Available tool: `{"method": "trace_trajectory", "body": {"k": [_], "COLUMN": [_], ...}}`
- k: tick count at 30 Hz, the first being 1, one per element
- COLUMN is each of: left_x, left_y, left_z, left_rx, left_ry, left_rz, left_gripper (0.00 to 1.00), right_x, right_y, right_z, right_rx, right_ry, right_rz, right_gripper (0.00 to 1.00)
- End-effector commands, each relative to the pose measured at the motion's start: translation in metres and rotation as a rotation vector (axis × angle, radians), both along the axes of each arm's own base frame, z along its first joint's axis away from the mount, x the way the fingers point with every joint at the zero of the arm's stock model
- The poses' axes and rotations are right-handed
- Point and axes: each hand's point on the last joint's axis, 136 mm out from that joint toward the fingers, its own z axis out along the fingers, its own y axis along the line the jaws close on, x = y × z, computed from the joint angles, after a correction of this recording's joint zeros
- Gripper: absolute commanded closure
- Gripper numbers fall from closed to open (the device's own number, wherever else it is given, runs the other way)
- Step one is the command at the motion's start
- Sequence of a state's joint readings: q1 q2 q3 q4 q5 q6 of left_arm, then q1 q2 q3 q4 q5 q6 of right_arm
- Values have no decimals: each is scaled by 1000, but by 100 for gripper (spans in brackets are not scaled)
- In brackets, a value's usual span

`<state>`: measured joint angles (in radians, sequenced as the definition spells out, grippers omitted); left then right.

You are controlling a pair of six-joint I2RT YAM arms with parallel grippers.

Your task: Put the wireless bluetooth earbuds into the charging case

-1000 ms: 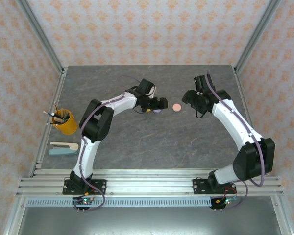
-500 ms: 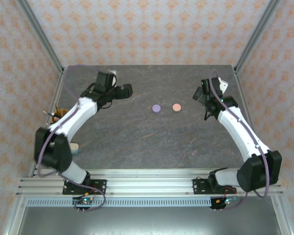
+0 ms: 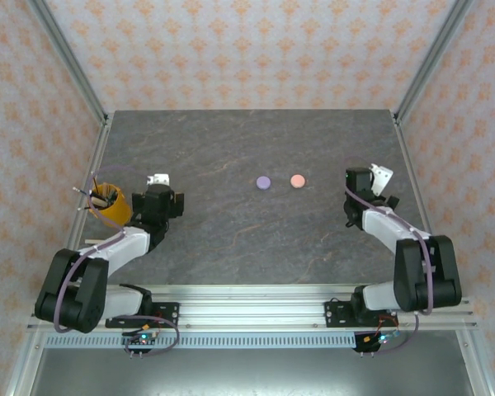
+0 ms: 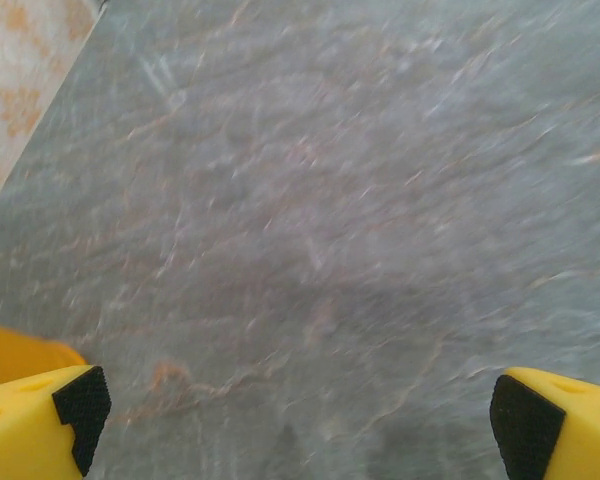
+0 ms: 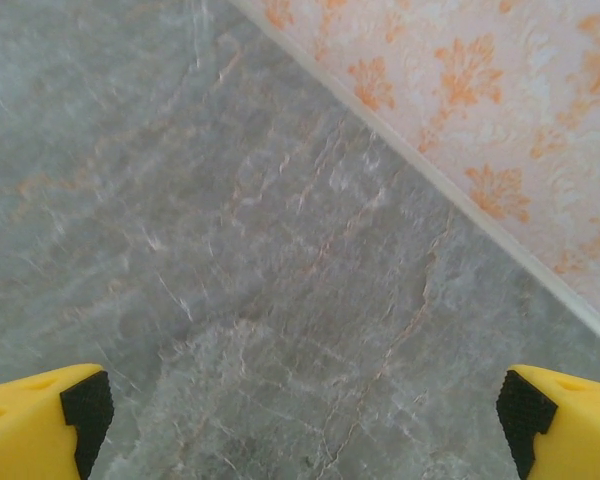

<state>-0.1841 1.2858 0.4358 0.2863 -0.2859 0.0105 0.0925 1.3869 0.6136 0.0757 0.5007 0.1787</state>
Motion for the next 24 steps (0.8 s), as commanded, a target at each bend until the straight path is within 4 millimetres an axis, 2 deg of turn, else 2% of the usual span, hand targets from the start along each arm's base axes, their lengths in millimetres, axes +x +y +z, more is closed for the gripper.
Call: {"method": "trace_trajectory", "body": {"k": [1, 3, 8, 9, 11, 24], "left_x": [28, 36, 50, 50, 51, 51], "left_y": [11, 12, 16, 19, 11, 11], "left_z": [40, 39, 15, 14, 7, 8], "left_rx": [5, -21, -107, -131, -143, -140], "left_ry": [-216, -227, -212, -226, -212, -215], "left_rz": [59, 39, -3, -5, -59, -60], "left_gripper": [0, 0, 0, 0, 0, 0], "right_x": [21, 30, 44, 45, 46, 48], "right_y": [4, 14, 40, 39, 39, 41], "right_z": [15, 20, -6, -7, -10, -11], "right_rx": [-33, -17, 45, 44, 74, 76], "right_ry": [-149, -257, -277, -287, -260, -251], "right_rz": [62, 147, 334, 331, 345, 360], "right_gripper": [0, 0, 0, 0, 0, 0]}}
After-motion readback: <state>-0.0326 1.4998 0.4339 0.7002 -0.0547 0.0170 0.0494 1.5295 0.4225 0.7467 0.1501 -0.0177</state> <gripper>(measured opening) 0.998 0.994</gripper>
